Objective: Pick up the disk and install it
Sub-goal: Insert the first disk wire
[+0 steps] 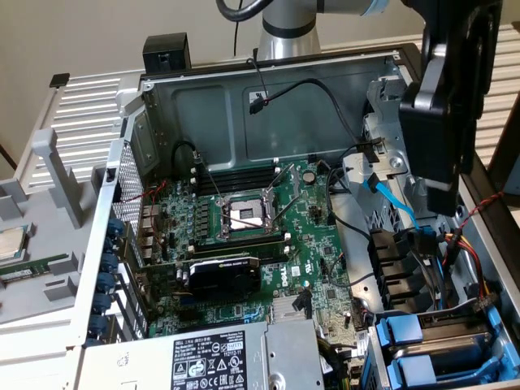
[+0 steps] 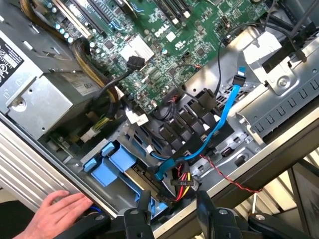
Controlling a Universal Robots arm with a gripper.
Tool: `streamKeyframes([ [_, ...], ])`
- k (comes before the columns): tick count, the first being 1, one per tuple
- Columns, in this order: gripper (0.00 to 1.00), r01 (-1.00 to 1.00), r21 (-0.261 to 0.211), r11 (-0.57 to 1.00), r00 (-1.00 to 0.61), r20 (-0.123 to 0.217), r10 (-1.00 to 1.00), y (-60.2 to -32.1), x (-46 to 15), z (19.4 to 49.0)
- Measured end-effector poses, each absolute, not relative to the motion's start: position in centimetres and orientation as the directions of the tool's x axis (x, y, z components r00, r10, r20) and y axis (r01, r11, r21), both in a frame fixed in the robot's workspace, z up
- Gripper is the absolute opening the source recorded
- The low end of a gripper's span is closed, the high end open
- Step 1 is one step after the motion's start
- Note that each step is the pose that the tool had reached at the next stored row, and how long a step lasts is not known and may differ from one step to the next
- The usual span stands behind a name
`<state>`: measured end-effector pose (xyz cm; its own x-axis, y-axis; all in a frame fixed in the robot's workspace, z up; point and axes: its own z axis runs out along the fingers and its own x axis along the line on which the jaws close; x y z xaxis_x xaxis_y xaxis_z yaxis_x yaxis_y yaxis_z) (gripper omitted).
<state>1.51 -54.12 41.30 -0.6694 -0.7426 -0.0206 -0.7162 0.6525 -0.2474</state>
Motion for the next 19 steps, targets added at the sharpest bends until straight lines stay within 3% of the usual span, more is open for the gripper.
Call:
streamKeyframes([
  [12, 0.49, -0.737, -0.278, 0.617, -0.647, 0.026, -0.762, -54.24, 1.49, 41.28],
  [19, 0.49, -0.742, -0.283, 0.608, -0.641, 0.033, -0.767, -54.51, 1.15, 41.25],
])
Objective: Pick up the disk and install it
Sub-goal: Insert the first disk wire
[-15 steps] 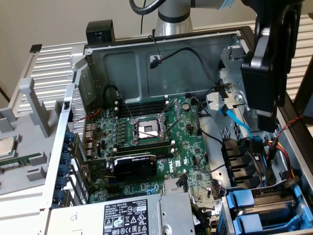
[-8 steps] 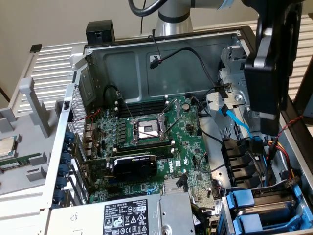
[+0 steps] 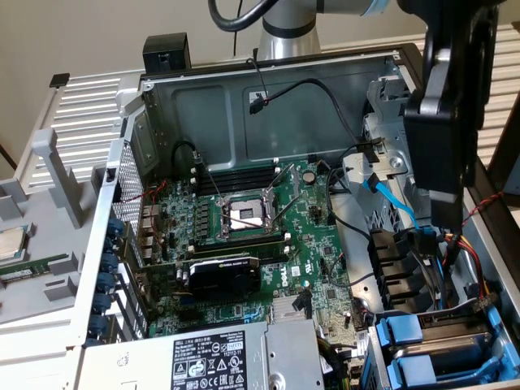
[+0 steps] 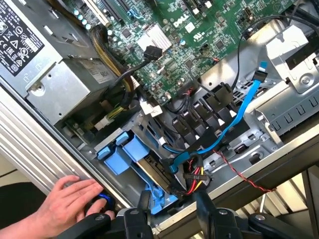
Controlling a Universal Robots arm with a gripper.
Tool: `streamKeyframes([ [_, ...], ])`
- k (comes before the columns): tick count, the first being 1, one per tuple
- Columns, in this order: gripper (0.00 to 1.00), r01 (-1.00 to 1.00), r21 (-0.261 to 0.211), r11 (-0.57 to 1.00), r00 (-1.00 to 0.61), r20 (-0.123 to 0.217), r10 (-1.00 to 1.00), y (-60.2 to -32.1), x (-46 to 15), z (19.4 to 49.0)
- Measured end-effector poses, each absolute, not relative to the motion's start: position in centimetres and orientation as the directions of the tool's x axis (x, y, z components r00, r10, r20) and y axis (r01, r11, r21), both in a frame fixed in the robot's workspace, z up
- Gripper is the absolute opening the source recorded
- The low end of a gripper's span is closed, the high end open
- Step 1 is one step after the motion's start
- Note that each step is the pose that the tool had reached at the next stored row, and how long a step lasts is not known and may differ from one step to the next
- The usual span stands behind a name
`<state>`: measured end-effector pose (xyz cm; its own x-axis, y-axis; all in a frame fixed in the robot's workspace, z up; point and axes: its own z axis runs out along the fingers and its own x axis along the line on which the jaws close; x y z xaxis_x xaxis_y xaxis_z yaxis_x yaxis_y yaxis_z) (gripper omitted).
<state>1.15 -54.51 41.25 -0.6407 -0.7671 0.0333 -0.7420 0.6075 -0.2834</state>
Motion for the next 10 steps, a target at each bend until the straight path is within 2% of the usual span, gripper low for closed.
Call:
streamKeyframes([
  [10, 0.49, -0.743, -0.283, 0.607, -0.64, 0.033, -0.768, -56.0, 0.7, 41.2],
])
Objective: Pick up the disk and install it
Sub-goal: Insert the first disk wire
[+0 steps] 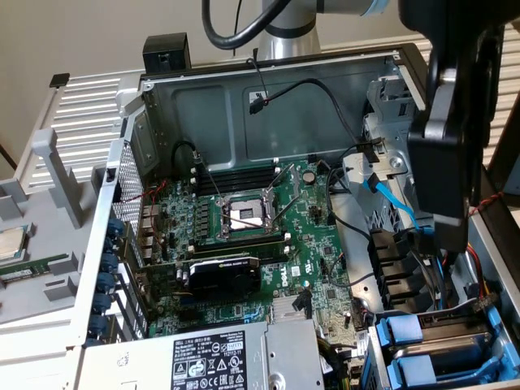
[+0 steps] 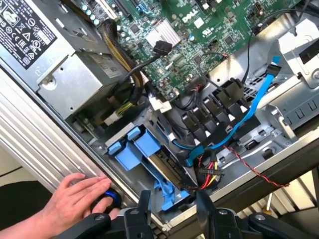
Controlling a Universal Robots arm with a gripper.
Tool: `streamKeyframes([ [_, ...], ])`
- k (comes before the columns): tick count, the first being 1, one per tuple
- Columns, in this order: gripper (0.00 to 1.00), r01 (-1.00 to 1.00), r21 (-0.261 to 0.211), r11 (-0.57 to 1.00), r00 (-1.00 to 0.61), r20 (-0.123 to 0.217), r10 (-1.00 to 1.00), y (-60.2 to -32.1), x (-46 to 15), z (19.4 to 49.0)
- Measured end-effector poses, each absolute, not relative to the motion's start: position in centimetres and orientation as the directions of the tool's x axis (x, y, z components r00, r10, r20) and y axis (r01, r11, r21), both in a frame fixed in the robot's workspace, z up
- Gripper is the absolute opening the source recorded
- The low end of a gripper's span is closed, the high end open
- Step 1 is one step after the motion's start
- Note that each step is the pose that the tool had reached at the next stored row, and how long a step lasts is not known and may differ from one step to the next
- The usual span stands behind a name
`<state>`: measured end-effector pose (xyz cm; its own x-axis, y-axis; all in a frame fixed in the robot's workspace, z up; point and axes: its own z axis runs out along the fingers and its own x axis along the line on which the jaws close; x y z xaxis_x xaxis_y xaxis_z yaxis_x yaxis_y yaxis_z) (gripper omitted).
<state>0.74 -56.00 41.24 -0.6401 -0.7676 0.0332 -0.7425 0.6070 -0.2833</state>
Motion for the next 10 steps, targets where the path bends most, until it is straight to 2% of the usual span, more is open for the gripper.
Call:
streamKeyframes([
  [6, 0.49, -0.77, -0.277, 0.574, -0.606, 0.039, -0.794, -56.02, 0.51, 41.25],
  [10, 0.49, -0.792, -0.245, 0.559, -0.588, 0.063, -0.806, -56.02, 0.51, 41.23],
])
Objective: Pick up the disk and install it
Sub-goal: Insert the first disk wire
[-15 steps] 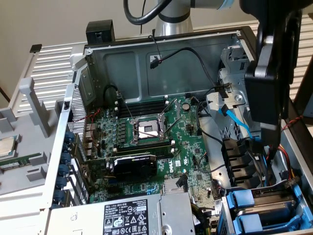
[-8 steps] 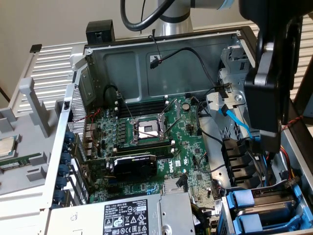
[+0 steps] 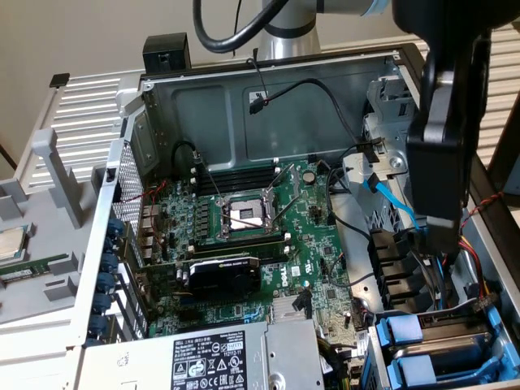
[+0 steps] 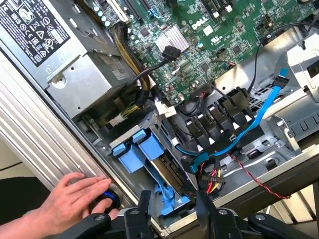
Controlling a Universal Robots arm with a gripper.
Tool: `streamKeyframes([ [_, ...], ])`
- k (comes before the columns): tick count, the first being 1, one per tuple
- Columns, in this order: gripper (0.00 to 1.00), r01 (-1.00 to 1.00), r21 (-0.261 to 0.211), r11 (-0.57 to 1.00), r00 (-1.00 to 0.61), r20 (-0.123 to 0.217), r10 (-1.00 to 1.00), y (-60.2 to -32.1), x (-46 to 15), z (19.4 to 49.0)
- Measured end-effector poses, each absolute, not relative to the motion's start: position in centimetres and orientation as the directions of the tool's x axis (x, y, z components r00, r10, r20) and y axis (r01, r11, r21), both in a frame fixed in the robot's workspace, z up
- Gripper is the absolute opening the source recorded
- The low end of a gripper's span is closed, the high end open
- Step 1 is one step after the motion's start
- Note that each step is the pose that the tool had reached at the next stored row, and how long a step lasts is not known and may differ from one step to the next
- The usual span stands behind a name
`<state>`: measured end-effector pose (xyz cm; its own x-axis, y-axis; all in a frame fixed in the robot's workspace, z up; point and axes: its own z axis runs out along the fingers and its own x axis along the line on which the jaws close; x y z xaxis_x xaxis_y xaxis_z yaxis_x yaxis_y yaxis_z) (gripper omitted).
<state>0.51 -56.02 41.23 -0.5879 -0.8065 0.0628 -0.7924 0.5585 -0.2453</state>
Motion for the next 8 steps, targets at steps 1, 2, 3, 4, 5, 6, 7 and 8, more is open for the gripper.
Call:
streamKeyframes([
  [1, 0.49, -0.797, -0.236, 0.556, -0.584, 0.07, -0.809, -56.03, 0.51, 41.26],
  [2, 0.49, -0.801, -0.227, 0.554, -0.581, 0.074, -0.81, -56.03, 0.52, 41.31],
  [3, 0.49, -0.803, -0.218, 0.556, -0.58, 0.069, -0.811, -56.03, 0.59, 41.3],
  [4, 0.49, -0.803, -0.205, 0.559, -0.58, 0.055, -0.813, -56.03, 0.66, 41.3],
  [5, 0.49, -0.804, -0.193, 0.563, -0.58, 0.043, -0.814, -56.04, 0.73, 41.31],
  [6, 0.49, -0.804, -0.181, 0.566, -0.58, 0.03, -0.814, -56.04, 0.81, 41.31],
  [7, 0.49, -0.804, -0.169, 0.569, -0.58, 0.016, -0.815, -56.04, 0.92, 41.31],
  [8, 0.49, -0.805, -0.158, 0.572, -0.58, 0.002, -0.815, -56.04, 1.05, 41.31],
])
